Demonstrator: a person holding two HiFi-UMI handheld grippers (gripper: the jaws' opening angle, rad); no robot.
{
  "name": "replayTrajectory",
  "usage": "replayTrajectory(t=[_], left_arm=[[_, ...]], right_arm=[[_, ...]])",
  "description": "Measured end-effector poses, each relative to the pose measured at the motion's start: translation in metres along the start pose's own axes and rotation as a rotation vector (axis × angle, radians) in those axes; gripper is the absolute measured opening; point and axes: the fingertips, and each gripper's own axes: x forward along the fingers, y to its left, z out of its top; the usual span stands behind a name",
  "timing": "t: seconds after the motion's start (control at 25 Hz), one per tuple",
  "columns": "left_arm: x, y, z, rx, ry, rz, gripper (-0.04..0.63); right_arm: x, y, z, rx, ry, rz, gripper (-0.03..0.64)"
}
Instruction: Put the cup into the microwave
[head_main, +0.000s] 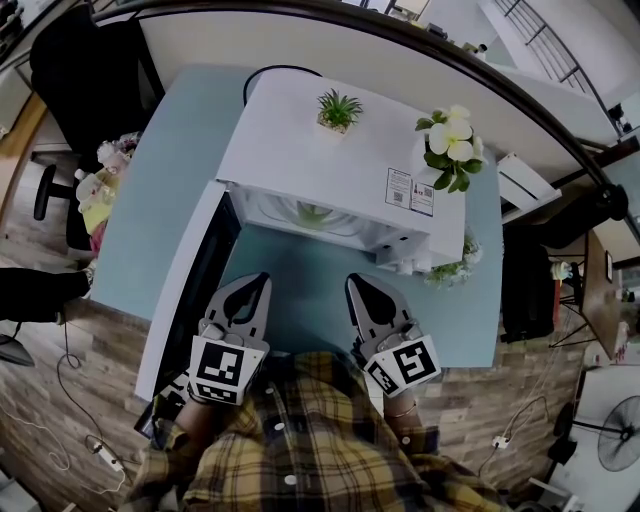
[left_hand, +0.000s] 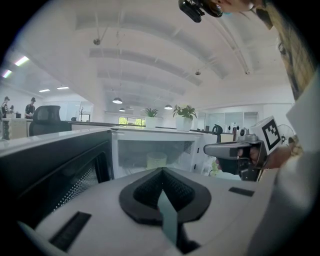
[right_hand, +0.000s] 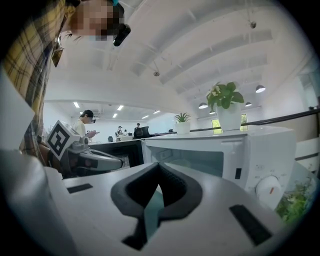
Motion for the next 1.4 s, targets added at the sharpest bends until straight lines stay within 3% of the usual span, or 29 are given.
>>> replayTrajectory(t=[1.4], left_arm=[[-0.006, -0.004, 0.001, 0.016, -0.009, 0.0, -0.011]], right_arm=[[-0.012, -0.005, -0.003, 0.046, -0.033, -0.067, 0.003]])
